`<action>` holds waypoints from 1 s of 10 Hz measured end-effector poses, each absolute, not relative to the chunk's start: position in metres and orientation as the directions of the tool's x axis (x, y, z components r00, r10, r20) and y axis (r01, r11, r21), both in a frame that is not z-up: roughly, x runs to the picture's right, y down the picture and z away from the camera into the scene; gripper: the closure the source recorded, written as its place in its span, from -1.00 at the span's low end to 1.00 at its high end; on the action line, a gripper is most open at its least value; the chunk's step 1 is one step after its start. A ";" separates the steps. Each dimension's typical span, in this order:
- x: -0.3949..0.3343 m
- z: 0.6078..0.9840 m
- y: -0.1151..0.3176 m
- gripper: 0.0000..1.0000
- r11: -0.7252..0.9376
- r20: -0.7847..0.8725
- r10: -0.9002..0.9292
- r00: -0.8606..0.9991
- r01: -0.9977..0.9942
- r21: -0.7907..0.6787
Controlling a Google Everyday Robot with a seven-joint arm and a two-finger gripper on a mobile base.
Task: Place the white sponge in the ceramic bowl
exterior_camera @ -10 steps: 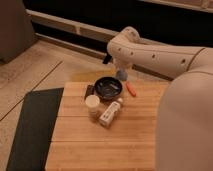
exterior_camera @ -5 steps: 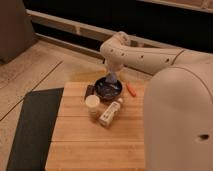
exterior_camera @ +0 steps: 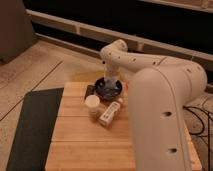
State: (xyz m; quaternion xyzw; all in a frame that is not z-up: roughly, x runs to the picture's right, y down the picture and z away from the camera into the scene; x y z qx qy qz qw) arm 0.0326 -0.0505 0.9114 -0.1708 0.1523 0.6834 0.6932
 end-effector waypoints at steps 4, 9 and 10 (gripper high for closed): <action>0.015 0.956 -0.024 1.00 0.012 -0.519 0.854 0.031 -0.999 -0.040; 0.028 0.976 -0.016 0.15 -0.053 -0.573 0.819 -0.038 -0.999 -0.010; 0.029 0.976 -0.016 0.11 -0.054 -0.575 0.817 -0.040 -0.999 -0.007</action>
